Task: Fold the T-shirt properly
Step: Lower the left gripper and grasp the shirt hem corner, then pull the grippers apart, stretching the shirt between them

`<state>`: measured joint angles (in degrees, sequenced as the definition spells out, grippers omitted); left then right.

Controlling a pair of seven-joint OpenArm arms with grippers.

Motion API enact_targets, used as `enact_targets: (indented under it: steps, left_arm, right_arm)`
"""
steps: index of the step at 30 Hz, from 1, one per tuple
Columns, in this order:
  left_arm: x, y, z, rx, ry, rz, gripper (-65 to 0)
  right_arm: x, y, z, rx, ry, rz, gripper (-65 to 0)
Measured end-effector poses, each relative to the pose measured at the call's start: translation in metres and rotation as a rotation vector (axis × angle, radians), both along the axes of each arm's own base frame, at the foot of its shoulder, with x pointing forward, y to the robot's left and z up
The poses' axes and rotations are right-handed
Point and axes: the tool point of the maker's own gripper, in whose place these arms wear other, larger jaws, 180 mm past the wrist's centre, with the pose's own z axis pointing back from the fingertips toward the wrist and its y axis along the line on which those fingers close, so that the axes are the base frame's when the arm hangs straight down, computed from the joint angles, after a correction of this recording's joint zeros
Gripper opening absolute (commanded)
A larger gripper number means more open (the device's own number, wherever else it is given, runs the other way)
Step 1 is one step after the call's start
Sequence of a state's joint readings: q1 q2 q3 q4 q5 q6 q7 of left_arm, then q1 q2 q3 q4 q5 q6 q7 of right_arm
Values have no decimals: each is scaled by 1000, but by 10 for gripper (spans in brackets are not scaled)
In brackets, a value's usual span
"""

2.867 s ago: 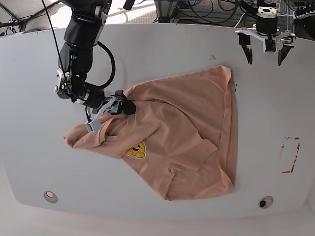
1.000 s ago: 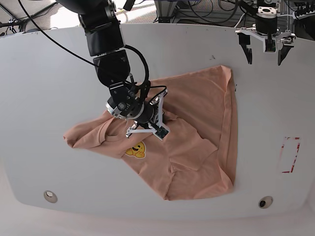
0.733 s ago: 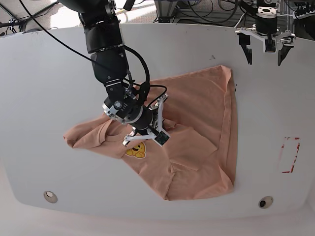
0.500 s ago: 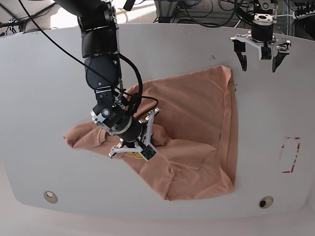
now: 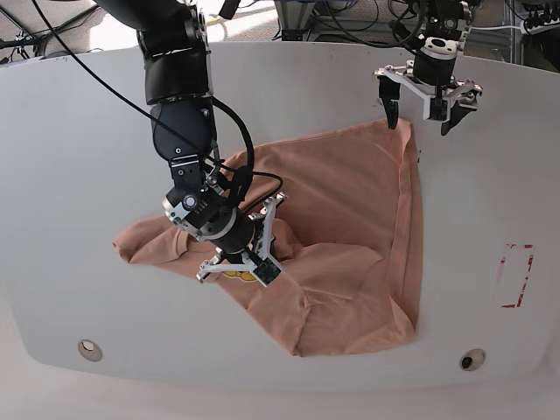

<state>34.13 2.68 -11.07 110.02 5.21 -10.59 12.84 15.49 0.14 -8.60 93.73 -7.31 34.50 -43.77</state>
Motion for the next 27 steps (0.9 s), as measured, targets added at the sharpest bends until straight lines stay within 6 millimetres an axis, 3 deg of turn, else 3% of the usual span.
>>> enact_targets:
  steps: [4,11,15,20,23,27]
  left_arm:
    - [15,4,0,9,30,15,-115]
    - [26,6,-19,0,116,34,-118]
    - [26,5,-31,-9,148,32,-119]
    - [18,-13,-54,-43,202,-7,-138]
    - [20,-17,-58,-63,194,-16,-261]
    - [30,-20,-62,-87,175,-22,-479]
  right_arm:
    - [0,-1,-1,-1,2,-1,-650]
    - [1,-14,-3,-19,3,-15,-650]
    - [8,-34,1,19,1,-82,-650]
    - [12,-68,0,4,5,-156,-650]
    - [11,-76,0,12,9,-164,-650]
    - [12,-90,0,24,11,-206,-650]
